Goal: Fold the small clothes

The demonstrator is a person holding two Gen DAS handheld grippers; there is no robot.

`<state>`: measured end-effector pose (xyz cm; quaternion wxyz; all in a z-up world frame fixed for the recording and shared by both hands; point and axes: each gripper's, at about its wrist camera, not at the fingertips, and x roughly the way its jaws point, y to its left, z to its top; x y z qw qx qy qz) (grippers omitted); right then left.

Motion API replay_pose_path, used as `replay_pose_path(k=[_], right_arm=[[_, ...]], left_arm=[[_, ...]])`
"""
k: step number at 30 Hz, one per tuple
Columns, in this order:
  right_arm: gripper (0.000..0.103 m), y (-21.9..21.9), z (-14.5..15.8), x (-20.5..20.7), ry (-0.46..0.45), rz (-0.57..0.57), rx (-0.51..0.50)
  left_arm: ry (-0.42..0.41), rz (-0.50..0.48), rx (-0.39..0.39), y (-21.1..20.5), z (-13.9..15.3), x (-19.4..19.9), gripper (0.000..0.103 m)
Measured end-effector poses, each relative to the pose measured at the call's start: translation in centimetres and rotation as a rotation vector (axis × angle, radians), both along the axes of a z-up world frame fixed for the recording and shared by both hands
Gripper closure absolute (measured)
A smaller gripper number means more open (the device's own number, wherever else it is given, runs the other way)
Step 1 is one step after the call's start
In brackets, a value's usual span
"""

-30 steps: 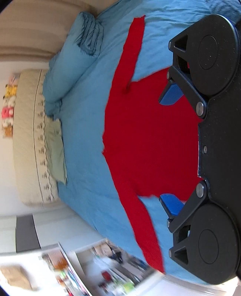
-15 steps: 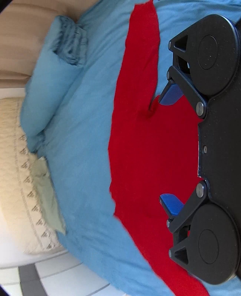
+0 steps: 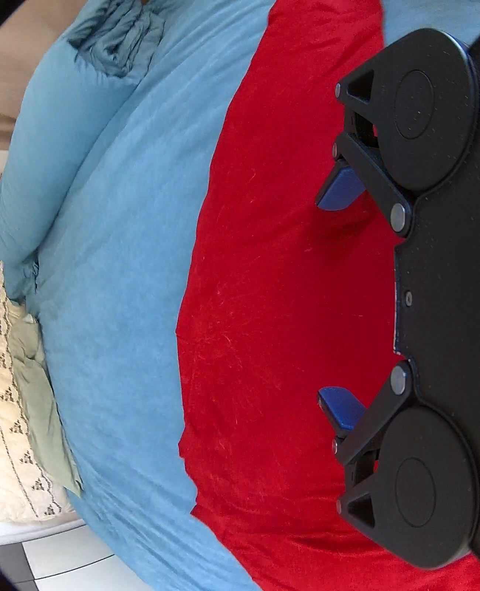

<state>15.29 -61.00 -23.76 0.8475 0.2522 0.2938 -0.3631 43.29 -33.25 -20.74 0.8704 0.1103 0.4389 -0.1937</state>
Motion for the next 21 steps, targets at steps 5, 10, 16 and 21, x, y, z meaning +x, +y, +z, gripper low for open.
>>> replay_pose_path(k=[5, 10, 16, 21], right_arm=[[0.036, -1.6, 0.1, 0.9, -0.014, -0.055, 0.0], [0.077, -1.6, 1.3, 1.8, 0.022, -0.072, -0.028], [0.082, 0.7, 4.6, 4.1, 0.003, 0.021, -0.091], [0.082, 4.2, 9.2, 8.2, -0.106, 0.129, -0.111]], left_arm=[[0.005, 0.022, 0.045, -0.9, -0.9, 1.4, 0.0], [0.022, 0.044, 0.065, -1.0, -1.7, 2.3, 0.0], [0.06, 0.047, 0.08, -1.2, -1.5, 2.8, 0.0], [0.042, 0.068, -0.022, 3.3, 2.3, 3.2, 0.0]])
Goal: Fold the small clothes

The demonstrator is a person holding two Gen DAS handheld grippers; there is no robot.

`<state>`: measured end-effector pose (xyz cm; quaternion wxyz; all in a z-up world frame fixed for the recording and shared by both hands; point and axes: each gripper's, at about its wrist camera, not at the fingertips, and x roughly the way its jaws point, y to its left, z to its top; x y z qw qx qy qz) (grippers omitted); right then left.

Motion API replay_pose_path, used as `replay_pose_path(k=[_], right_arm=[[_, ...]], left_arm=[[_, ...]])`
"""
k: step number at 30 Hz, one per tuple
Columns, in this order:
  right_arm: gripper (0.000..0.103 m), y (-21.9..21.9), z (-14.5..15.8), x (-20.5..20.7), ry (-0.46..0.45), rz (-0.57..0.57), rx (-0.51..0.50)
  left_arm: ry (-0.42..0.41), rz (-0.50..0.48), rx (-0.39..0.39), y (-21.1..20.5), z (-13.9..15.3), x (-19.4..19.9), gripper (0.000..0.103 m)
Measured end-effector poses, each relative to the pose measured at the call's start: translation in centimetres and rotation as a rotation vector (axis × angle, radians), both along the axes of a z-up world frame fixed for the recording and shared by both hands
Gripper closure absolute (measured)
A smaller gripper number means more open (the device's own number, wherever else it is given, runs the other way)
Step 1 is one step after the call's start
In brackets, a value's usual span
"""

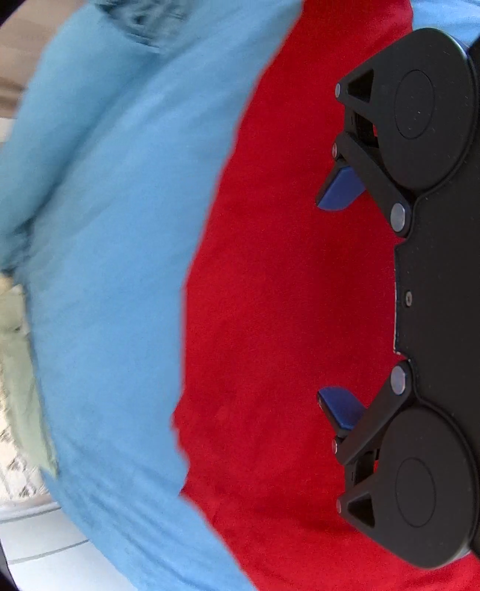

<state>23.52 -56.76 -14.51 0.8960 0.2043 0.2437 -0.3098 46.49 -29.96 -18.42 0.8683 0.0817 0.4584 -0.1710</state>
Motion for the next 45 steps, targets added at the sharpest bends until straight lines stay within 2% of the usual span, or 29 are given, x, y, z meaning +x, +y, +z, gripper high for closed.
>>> replay_pose_path(k=[5, 8, 11, 15, 18, 22, 27, 31, 32, 33, 35, 38, 41, 45], right_arm=[[0.082, 6.9, 5.3, 7.4, -0.135, 0.19, -0.003], [0.082, 13.0, 7.1, 12.5, -0.194, 0.331, 0.016], [0.082, 20.6, 7.4, 17.6, -0.22, 0.49, 0.042], [0.082, 31.8, 4.4, 23.2, -0.185, 0.712, 0.1], [0.083, 39.2, 0.8, 25.5, -0.114, 0.844, 0.102], [0.083, 45.5, -4.0, 26.4, -0.02, 0.936, 0.107], [0.082, 47.1, -8.1, 27.1, 0.039, 0.951, 0.121], [0.077, 47.7, -9.5, 27.3, 0.077, 0.961, 0.104], [0.065, 47.5, -9.6, 27.0, 0.079, 0.971, 0.113], [0.045, 47.2, -9.6, 27.0, 0.08, 0.979, 0.121], [0.023, 46.6, -9.2, 25.8, 0.056, 0.983, 0.099], [0.013, 45.5, -8.1, 24.0, 0.042, 0.981, 0.056], [0.004, 42.9, -7.0, 21.5, 0.042, 0.965, 0.042], [0.001, 39.5, -6.1, 18.4, 0.064, 0.928, 0.011]], left_arm=[[-0.097, 0.047, -0.067, 8.9, 5.7, 0.2, 0.0], [-0.141, 0.119, -0.066, 15.4, 8.1, 0.6, 0.0], [-0.165, 0.2, -0.046, 21.7, 8.9, 1.0, 0.0], [-0.16, 0.291, 0.016, 28.6, 7.6, 1.0, 0.0], [-0.133, 0.339, 0.015, 32.6, 6.1, 0.8, 0.0], [-0.104, 0.387, -0.008, 36.5, 4.7, 0.6, 0.0], [-0.084, 0.414, -0.037, 38.4, 3.5, 0.1, 0.0], [-0.079, 0.412, -0.06, 38.4, 3.4, -0.4, 0.0], [-0.078, 0.408, -0.069, 38.4, 3.3, -0.3, 0.0], [-0.077, 0.401, -0.079, 38.3, 3.4, -0.2, 0.0], [-0.073, 0.386, -0.098, 38.0, 3.6, -0.1, 0.0], [-0.037, 0.328, -0.151, 36.8, 3.6, 0.5, 0.0], [-0.001, 0.25, -0.137, 34.2, 2.7, 1.4, 0.0], [0.033, 0.223, -0.117, 31.4, 0.3, 2.5, 0.001]])
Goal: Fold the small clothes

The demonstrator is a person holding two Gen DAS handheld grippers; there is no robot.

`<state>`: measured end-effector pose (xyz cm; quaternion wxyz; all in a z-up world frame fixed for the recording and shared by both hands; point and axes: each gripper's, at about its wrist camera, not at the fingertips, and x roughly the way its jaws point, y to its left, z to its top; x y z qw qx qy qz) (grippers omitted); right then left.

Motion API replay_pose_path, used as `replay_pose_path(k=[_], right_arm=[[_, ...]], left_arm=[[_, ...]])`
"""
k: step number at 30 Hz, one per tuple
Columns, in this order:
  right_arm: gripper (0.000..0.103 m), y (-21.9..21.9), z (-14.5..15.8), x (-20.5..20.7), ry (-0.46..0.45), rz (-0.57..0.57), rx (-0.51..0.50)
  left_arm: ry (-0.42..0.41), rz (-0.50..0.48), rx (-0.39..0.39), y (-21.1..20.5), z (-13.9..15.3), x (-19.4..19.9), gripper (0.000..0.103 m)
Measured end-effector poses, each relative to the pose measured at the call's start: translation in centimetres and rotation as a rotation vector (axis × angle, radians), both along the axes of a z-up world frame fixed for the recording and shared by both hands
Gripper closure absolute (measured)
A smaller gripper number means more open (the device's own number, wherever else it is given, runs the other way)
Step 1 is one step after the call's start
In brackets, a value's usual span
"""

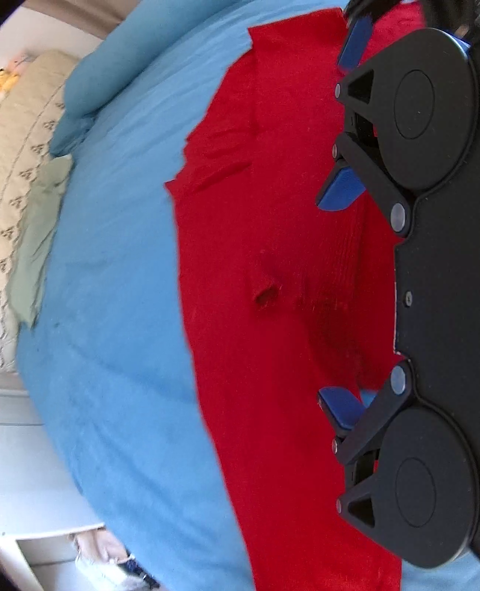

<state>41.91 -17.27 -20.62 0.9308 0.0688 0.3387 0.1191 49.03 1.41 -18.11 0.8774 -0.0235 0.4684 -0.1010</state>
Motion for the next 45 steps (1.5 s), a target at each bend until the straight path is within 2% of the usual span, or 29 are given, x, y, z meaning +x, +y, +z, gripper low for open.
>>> replay_pose_path(k=[4, 7, 9, 10, 11, 12, 13, 14, 15, 20, 23, 27, 30, 33, 35, 36, 37, 38, 39, 41, 42, 45], right_arm=[[0.001, -2.3, -0.1, -2.5, 0.019, -0.023, -0.072], [0.001, -3.8, -0.6, -3.9, 0.027, -0.048, -0.095], [0.001, -4.7, -1.1, -4.5, 0.037, -0.064, -0.083], [0.001, -5.1, -1.4, -4.8, 0.041, -0.067, -0.066], [0.001, -5.5, -1.6, -5.1, 0.045, -0.067, -0.045], [0.002, -5.8, -1.8, -5.2, 0.047, -0.068, -0.033], [0.002, -5.9, -2.0, -5.4, 0.048, -0.07, -0.027], [0.002, -5.9, -2.2, -5.5, 0.049, -0.072, -0.027], [0.002, -6.0, -2.3, -5.6, 0.05, -0.072, -0.027], [0.002, -5.6, -2.4, -5.1, 0.044, -0.08, -0.023], [0.001, -5.5, -2.1, -5.1, 0.03, -0.08, -0.025], [0.002, -5.6, -1.6, -5.2, 0.009, -0.081, -0.036], [0.002, -5.8, -1.5, -5.1, 0.011, -0.085, -0.026], [0.002, -5.9, -1.7, -4.8, 0.019, -0.097, -0.022], [0.002, -6.0, -1.8, -4.8, 0.018, -0.108, -0.021], [0.002, -6.0, -1.7, -4.7, 0.014, -0.112, -0.02], [0.002, -6.2, -1.4, -4.6, 0.001, -0.119, -0.023], [0.001, -6.5, -1.2, -4.3, -0.014, -0.13, -0.033], [0.001, -6.8, -1.0, -4.0, -0.027, -0.145, -0.043], [0.0, -7.7, -0.7, -3.2, -0.051, -0.188, -0.061], [0.0, -8.1, -0.7, -2.7, -0.063, -0.208, -0.071], [0.0, -9.5, -1.4, -1.5, -0.095, -0.27, -0.132]], left_arm=[[-0.02, 0.044, 0.03, -1.2, -1.4, 1.0, 0.002], [-0.025, 0.051, 0.035, -1.8, -2.0, 1.6, 0.013], [-0.022, 0.045, 0.064, -2.2, -2.3, 2.0, 0.029], [-0.025, 0.044, 0.075, -2.3, -2.3, 2.0, 0.033], [-0.032, 0.039, 0.089, -2.4, -2.2, 2.1, 0.043], [-0.034, 0.03, 0.099, -2.5, -2.3, 2.1, 0.058], [-0.035, 0.023, 0.105, -2.7, -2.3, 2.1, 0.07], [-0.03, 0.015, 0.102, -2.8, -2.3, 2.1, 0.093], [-0.019, 0.009, 0.094, -2.9, -2.3, 2.1, 0.097], [-0.045, 0.008, 0.127, -3.4, -1.9, 1.8, 0.098], [-0.083, 0.024, 0.127, -3.3, -0.8, 1.7, 0.098], [-0.167, 0.053, 0.193, -2.5, 0.7, 1.2, 0.098], [-0.139, 0.081, 0.173, -1.5, 0.0, 1.7, 0.098], [-0.117, 0.1, 0.211, -1.7, -1.4, 1.9, 0.097], [-0.13, 0.116, 0.237, -2.1, -1.5, 1.5, 0.086], [-0.148, 0.122, 0.245, -2.2, -1.2, 1.3, 0.062], [-0.171, 0.127, 0.251, -2.2, -0.7, 0.9, 0.045], [-0.206, 0.13, 0.247, -2.4, -0.1, 0.4, 0.014], [-0.243, 0.128, 0.223, -2.3, 0.6, -0.3, 0.003], [-0.305, 0.09, 0.124, -2.1, 1.7, -1.3, 0.003], [-0.303, 0.07, 0.094, -2.2, 1.9, -1.4, 0.003], [-0.285, 0.007, 0.085, -3.1, 1.4, -0.9, 0.003]])
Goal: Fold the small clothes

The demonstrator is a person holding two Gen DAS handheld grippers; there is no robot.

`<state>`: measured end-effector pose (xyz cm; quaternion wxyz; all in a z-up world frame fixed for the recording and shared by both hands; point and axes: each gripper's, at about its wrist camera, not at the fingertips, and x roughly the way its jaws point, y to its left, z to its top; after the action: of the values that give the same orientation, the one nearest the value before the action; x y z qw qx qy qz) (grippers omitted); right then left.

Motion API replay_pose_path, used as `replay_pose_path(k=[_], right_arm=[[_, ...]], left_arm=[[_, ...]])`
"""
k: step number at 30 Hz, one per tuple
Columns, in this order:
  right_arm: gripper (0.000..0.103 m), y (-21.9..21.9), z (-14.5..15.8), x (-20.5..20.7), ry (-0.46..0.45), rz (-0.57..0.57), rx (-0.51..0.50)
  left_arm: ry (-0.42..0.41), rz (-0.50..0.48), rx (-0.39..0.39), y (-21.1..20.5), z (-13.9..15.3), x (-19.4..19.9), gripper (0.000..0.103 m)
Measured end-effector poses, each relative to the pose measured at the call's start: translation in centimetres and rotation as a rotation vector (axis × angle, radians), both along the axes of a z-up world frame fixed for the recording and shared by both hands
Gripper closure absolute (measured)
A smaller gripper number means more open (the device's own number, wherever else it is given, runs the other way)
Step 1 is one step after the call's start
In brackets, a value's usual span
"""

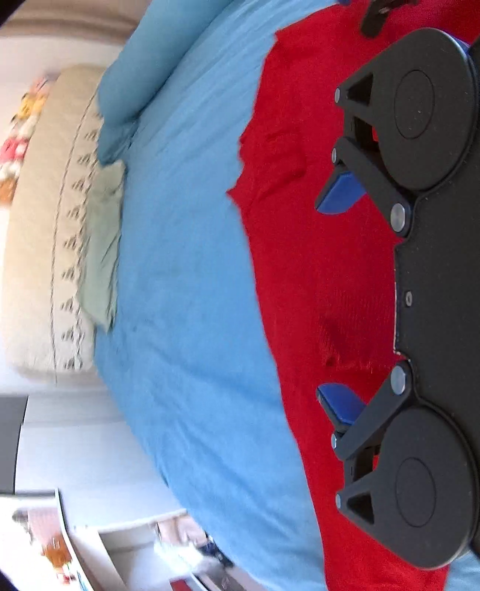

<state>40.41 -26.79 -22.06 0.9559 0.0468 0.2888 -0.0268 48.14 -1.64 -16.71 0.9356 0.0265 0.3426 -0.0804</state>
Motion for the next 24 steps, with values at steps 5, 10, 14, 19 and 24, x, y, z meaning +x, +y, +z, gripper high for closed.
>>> replay_pose_path(k=[5, 10, 14, 19, 24], right_arm=[[0.0, -2.2, -2.7, 1.3, 0.084, -0.041, 0.01], [0.0, -2.6, -3.6, 1.3, 0.071, -0.048, -0.012], [0.0, -2.7, -4.0, 0.9, 0.067, -0.032, -0.022], [0.0, -3.1, -3.8, 0.4, 0.068, -0.018, -0.026], [0.0, -3.0, -3.7, 0.1, 0.073, -0.016, -0.038]], left_arm=[[0.026, -0.064, -0.044, -0.3, -1.2, 1.3, 0.003], [0.056, -0.092, -0.089, 0.0, -2.2, 2.5, 0.003], [0.096, -0.073, -0.143, 0.8, -3.7, 4.2, 0.003], [0.114, -0.042, -0.151, 2.0, -4.4, 5.4, 0.003], [0.089, -0.024, -0.104, 2.8, -2.9, 2.8, 0.003]])
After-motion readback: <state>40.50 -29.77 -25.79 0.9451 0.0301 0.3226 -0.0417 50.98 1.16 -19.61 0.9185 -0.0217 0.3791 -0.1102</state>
